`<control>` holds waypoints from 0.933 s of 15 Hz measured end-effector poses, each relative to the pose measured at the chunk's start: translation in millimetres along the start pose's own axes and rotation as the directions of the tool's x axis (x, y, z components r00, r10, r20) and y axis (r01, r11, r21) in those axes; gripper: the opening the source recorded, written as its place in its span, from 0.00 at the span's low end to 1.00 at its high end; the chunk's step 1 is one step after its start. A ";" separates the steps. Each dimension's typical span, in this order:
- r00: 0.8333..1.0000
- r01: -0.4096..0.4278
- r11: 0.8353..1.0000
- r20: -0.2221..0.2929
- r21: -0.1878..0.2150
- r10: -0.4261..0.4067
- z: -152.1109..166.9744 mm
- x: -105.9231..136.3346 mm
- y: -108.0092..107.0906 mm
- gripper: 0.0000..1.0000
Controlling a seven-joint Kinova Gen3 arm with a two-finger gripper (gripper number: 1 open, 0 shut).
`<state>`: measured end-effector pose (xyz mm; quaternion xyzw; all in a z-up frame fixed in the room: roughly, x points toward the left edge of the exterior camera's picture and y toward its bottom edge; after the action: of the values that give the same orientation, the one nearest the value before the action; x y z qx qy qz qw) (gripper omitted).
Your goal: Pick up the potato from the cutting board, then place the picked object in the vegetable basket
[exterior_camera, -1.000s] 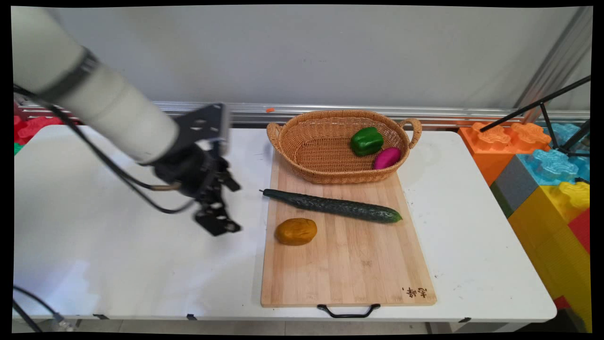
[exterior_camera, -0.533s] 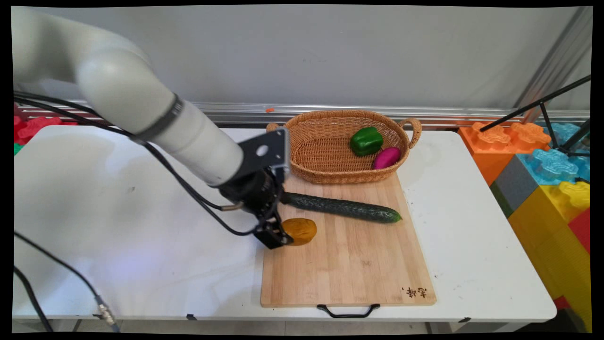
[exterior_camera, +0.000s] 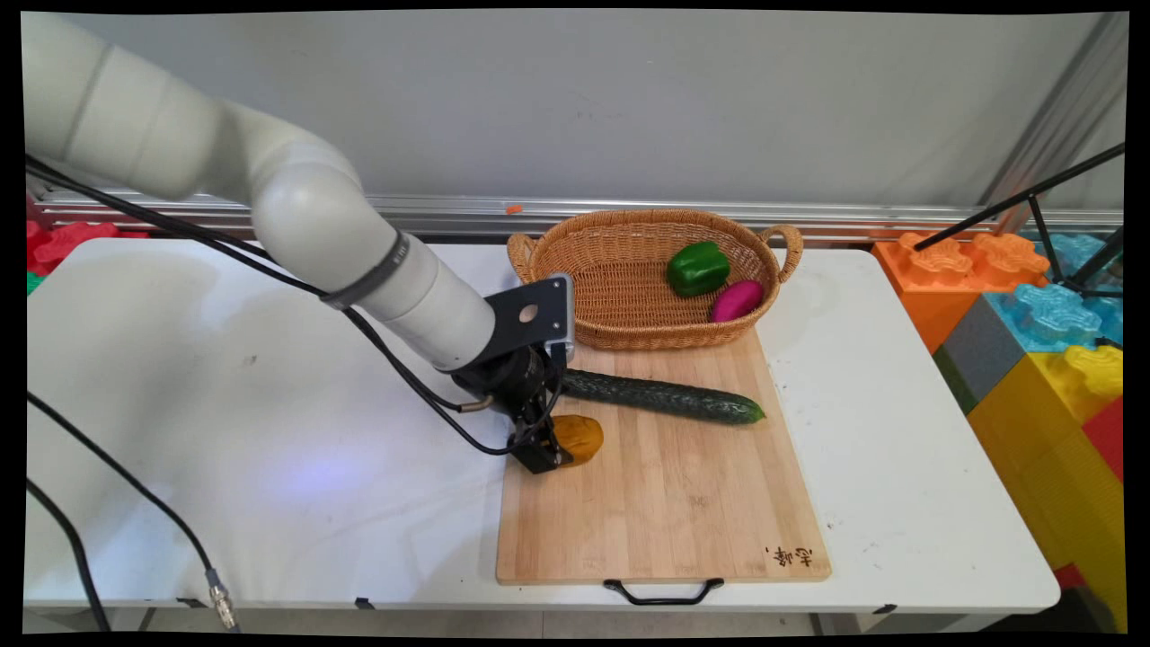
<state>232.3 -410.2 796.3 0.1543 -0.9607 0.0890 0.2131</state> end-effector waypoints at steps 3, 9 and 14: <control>1.000 0.012 1.000 0.002 -0.002 -0.012 11.1 -3.2 -4.3 0.00; 0.999 0.050 0.998 -0.006 -0.030 -0.051 11.2 2.0 -3.4 0.00; 0.996 0.079 0.996 -0.031 -0.036 -0.080 -17.5 32.6 1.0 0.00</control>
<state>210.6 -413.5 826.1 0.1871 -0.9516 0.0661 0.2348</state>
